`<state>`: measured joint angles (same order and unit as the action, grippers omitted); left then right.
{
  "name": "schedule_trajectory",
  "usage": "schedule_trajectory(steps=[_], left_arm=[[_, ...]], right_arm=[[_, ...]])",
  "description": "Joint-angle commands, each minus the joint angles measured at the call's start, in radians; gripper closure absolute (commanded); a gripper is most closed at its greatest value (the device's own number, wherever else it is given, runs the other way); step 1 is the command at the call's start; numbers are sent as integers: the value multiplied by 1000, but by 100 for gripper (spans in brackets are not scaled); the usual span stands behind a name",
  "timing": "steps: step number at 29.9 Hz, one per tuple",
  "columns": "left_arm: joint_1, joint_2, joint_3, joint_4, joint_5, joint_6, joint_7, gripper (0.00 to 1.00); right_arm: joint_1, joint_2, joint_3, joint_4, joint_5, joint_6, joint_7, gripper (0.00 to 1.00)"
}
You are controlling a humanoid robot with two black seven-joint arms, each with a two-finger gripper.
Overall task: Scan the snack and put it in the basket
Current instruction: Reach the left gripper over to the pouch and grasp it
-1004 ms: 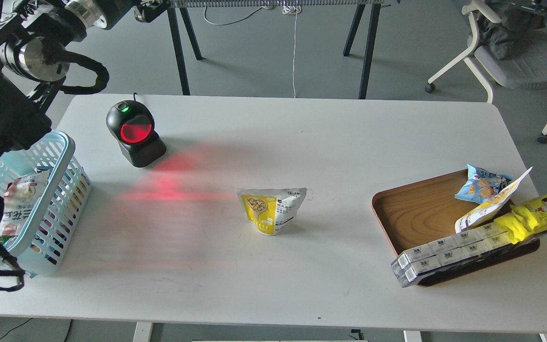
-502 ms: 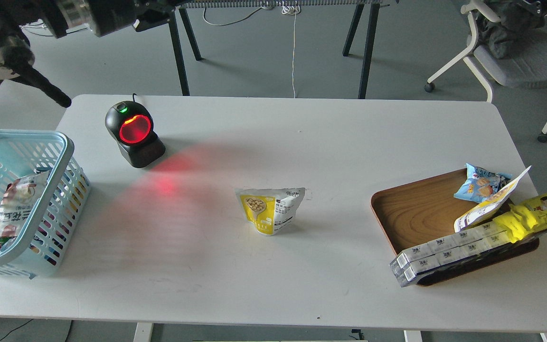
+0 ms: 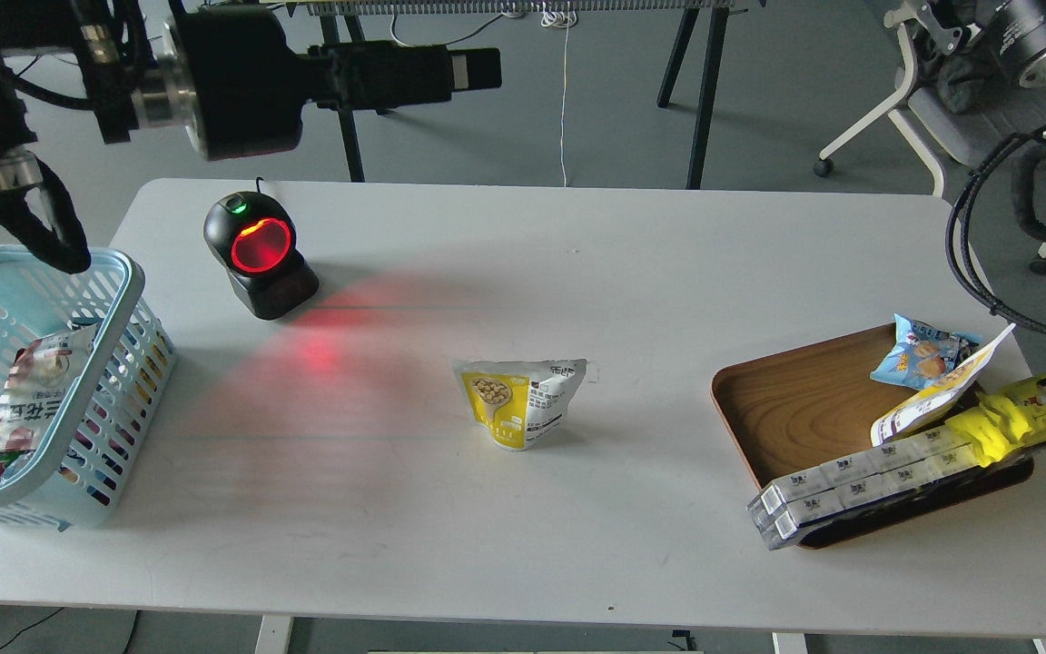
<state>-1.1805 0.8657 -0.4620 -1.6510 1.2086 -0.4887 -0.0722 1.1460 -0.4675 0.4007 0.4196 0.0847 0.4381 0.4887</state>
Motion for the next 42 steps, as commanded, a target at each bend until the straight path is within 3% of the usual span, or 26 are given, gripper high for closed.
schedule_trajectory(steps=[1, 3, 7, 10, 20, 30, 33, 42], left_arm=[[-1, -11, 19, -64, 150, 0, -3, 1], [1, -36, 20, -85, 230, 0, -4, 1], [1, -132, 20, -87, 386, 0, -3, 1], [5, -213, 38, -84, 536, 0, -1, 1], [12, -408, 314, -40, 973, 0, -1, 5], [12, -425, 414, 23, 973, 0, -1, 9], [12, -410, 414, 37, 973, 0, 0, 20], [44, -347, 430, 62, 973, 0, 0, 72]], right_arm=[[-44, 23, 90, -13, 55, 7, 0, 0], [-80, 27, 122, -12, 98, 23, -15, 0], [-129, 52, 159, -16, 151, 37, -90, 0], [-176, 52, 203, -9, 167, 51, -94, 0], [-279, 43, 251, -8, 181, 51, -117, 0], [-279, 43, 270, -4, 207, 51, -128, 0], [-279, 44, 270, -4, 207, 51, -128, 0], [-275, 46, 271, -4, 207, 51, -128, 0]])
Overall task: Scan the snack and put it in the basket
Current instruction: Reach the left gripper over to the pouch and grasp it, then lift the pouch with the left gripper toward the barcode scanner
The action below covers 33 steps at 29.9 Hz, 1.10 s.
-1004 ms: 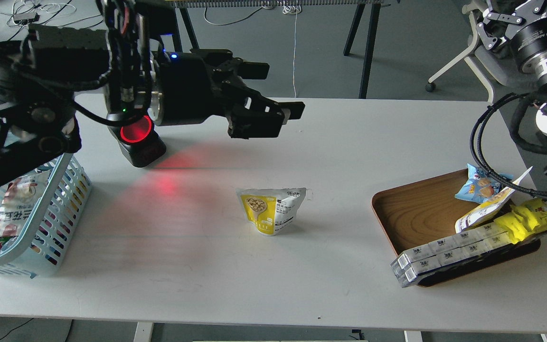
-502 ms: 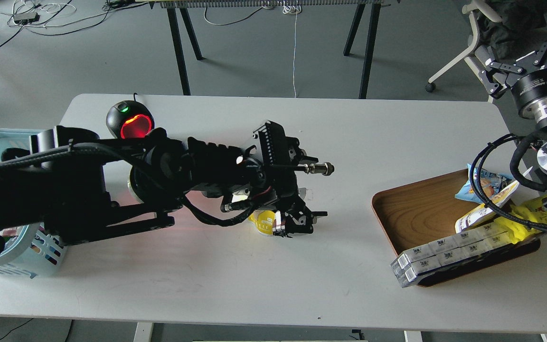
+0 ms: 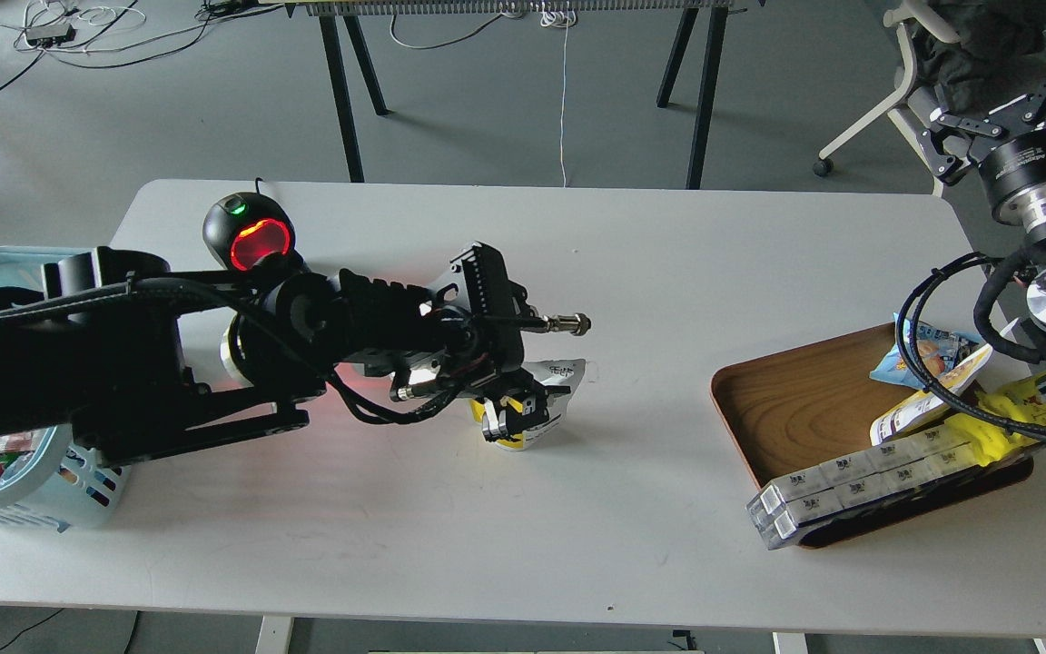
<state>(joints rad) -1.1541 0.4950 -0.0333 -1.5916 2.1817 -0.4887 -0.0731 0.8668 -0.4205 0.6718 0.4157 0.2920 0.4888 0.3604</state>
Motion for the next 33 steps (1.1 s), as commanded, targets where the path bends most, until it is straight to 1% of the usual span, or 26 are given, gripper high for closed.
schedule_trajectory(steps=[1, 2, 6, 11, 18, 21, 25, 28, 29, 33], left_arm=[[22, 40, 1, 2, 0, 0, 1, 78], [25, 59, 0, 2, 0, 0, -4, 83], [39, 77, -2, -2, 0, 0, -8, 92], [36, 79, -16, -4, 0, 0, -8, 99], [37, 119, -28, -39, 0, 0, -1, 100], [37, 123, -82, -53, 0, 0, -2, 100], [40, 163, -198, -65, 0, 0, -19, 100], [40, 207, -263, -65, 0, 0, -66, 100], [40, 229, -276, -65, 0, 0, -76, 100], [42, 338, -295, -57, -80, 0, -85, 100]], right_arm=[[6, 0, 0, 0, -1, 0, 0, 0], [8, -1, 2, 0, -1, 0, 0, 0], [9, 0, 15, 0, -1, 0, 0, 0], [11, 3, 14, -2, -2, 0, 0, 0], [12, 0, 12, -6, -2, 0, 0, 0], [14, -6, 11, -6, -4, 0, 0, 0], [14, -7, 11, -8, -2, 0, 0, 0], [15, -9, 11, -8, -4, 0, 2, 0], [15, -7, 11, -8, -2, 0, 2, 0], [20, -9, 11, -8, -2, 0, 2, 0]])
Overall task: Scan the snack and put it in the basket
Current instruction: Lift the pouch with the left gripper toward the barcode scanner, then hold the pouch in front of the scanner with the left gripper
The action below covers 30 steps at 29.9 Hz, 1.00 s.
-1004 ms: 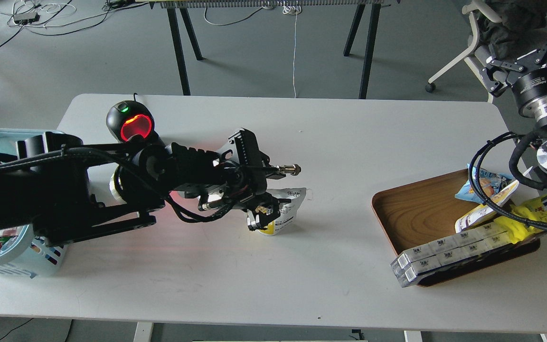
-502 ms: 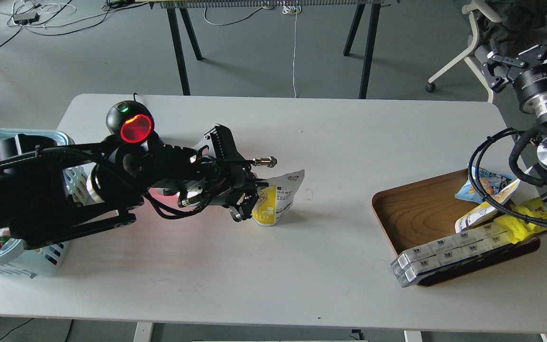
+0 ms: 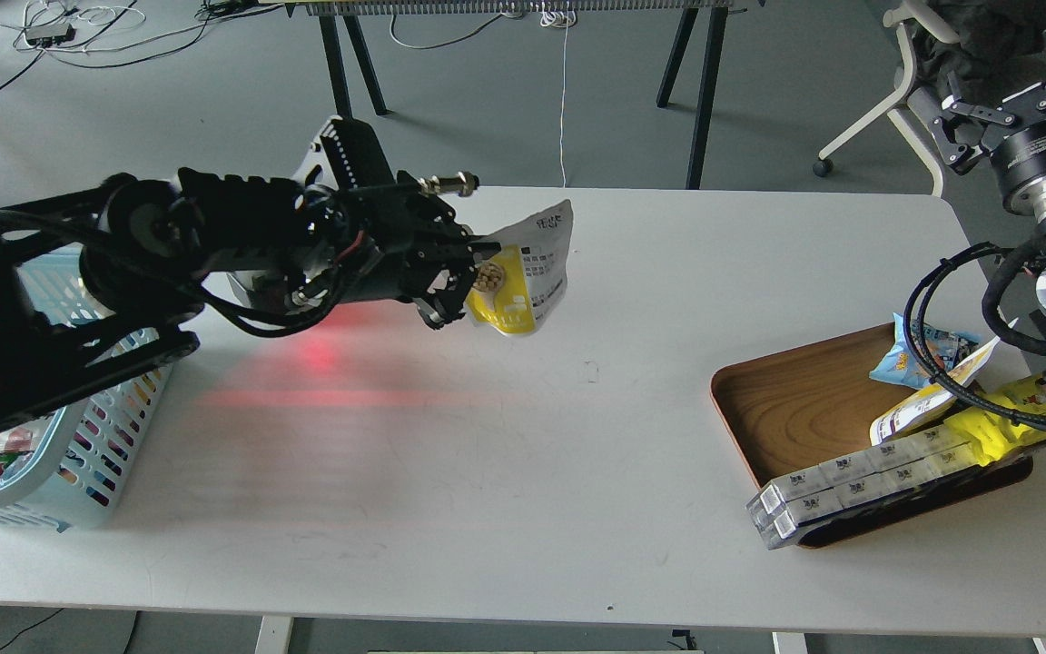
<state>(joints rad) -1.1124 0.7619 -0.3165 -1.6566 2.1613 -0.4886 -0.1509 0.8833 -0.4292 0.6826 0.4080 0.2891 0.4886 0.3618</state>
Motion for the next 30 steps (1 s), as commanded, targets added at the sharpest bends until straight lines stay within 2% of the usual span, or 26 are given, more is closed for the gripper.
schedule_trajectory(steps=[1, 7, 14, 21, 30], left_arm=[[0, 92, -12, 12, -81, 0, -9, 100], [3, 178, -1, 46, -109, 0, -44, 100], [28, 188, 8, 113, -104, 0, -62, 100], [59, 172, 7, 178, -103, 0, -62, 100], [71, 172, 7, 179, -101, 0, -64, 100]], right_arm=[[5, 0, 0, 0, 1, 0, 0, 0], [6, 0, 2, 2, 1, 0, 0, 0], [11, -2, 2, 3, 1, 0, 0, 0], [10, -11, 9, 2, 1, 0, 0, 0], [14, -10, 15, 2, 1, 0, 0, 0]])
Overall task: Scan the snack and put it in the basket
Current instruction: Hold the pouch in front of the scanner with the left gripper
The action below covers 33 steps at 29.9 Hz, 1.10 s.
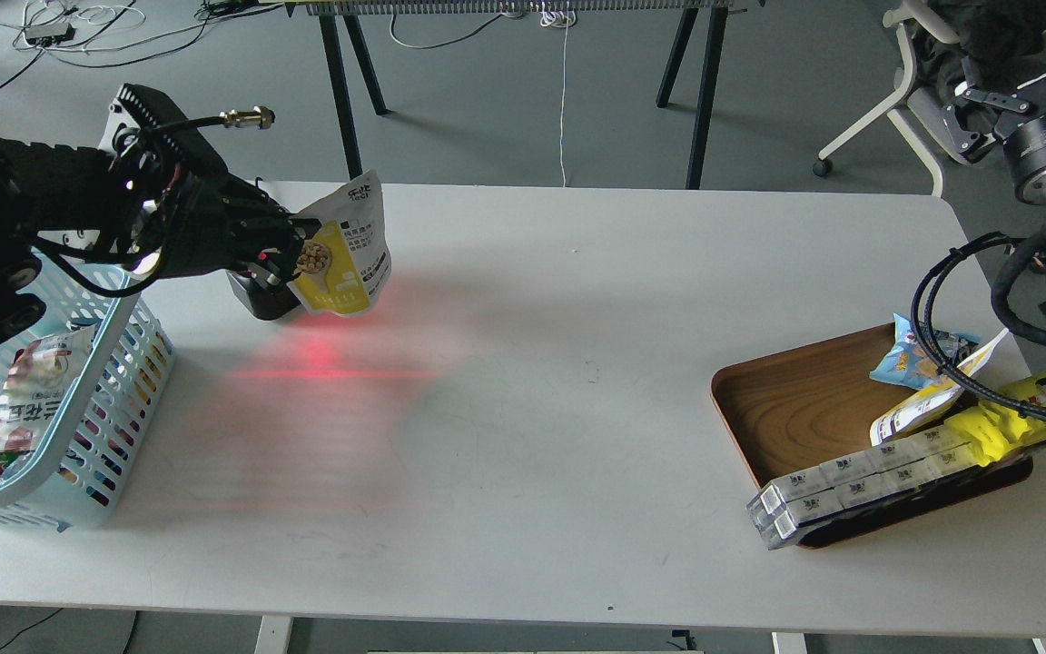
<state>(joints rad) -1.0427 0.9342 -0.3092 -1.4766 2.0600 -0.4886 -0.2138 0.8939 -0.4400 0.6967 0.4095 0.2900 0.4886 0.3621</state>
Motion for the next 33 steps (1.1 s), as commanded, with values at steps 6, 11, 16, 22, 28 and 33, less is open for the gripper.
schedule_trajectory(steps=[6, 11, 16, 22, 28, 33], left_arm=[[21, 9, -2, -27, 2, 0, -2, 100], [20, 18, -7, -76, 2, 0, -1, 100], [18, 66, -13, -106, 2, 0, -2, 100], [10, 75, -14, -116, 2, 0, -4, 100], [7, 84, -16, -117, 2, 0, -22, 100], [15, 72, -11, -114, 2, 0, -12, 100]], right_arm=[[13, 9, 4, 0, 0, 0, 0, 0], [16, 12, 4, 2, 0, 0, 0, 0], [27, 7, 6, 3, 0, 0, 0, 0], [27, 1, 7, 3, 0, 0, 5, 0], [27, 0, 15, 3, 0, 0, 5, 0], [27, 1, 15, 3, 0, 0, 5, 1]])
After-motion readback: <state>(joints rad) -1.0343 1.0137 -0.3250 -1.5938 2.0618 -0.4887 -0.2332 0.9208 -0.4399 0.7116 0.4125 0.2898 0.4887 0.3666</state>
